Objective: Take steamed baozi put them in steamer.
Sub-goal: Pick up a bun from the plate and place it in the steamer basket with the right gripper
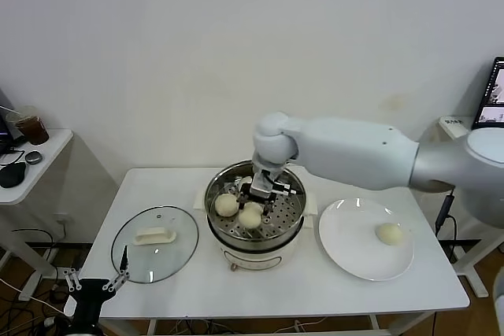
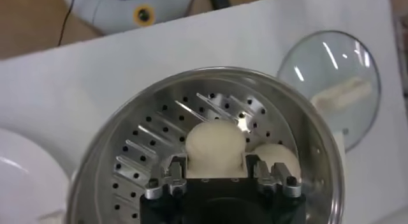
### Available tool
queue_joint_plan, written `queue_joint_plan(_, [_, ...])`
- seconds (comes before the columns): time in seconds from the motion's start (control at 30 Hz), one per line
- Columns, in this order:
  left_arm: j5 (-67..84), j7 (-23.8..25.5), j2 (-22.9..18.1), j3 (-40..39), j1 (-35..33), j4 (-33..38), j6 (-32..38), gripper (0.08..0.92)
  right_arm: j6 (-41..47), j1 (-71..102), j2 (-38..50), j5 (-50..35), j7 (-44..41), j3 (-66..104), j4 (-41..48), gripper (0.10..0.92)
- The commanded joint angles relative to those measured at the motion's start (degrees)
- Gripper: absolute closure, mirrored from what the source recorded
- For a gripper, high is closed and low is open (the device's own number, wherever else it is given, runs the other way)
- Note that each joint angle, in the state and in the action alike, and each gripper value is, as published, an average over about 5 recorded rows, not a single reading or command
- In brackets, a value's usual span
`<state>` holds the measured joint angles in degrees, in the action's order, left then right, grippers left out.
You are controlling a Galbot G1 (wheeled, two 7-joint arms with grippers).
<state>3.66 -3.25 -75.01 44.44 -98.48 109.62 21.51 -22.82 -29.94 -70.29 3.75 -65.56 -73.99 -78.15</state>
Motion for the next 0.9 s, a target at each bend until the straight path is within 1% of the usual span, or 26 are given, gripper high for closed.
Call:
queue_joint_plan(0.03, [0.03,-0.04,0.00,0.02,-0.04,-0.09,0.10,0.177,-5.25,0.73,-1.93,5.35,-0.18,-1.52,0.55,0.481])
queue_joint_plan(0.33, [0.01,-0.13,-0.21,-0.13,0.05,-0.34,0.28,0.177,-5.49,2.51,-1.38,5.26,1.68,-1.16,1.50,0.463])
queue_joint_plan(0.43, [-0.02,-0.11,-0.21,-0.16,0.10,-0.36,0.30,0.177,-5.59,2.35,-1.25,4.75,2.31,-0.95,1.47,0.414])
queue_joint_plan(0.6, [0.05,-0.13,-0.09,-0.08,0.16,-0.30,0.27,0.177,-4.67,-0.94,0.96,3.52,1.08,0.79,0.36,0.274])
queue_joint_plan(0.7, [0.16,-0.12,0.03,0.06,0.14,-0.32,0.27,0.177,-1.09,-3.78,4.42,2.08,-0.85,2.60,-1.13,0.218])
queue_joint_plan(0.77, [0.24,-0.11,0.07,0.11,0.16,-0.35,0.26,0.177,2.72,-5.56,7.80,0.56,-1.92,3.47,-2.39,0.207])
queue_joint_plan(0.9, [0.30,-0.09,0.18,0.06,0.25,-0.27,0.22,0.177,13.34,-8.12,16.43,-5.19,-3.20,3.78,-5.13,0.203])
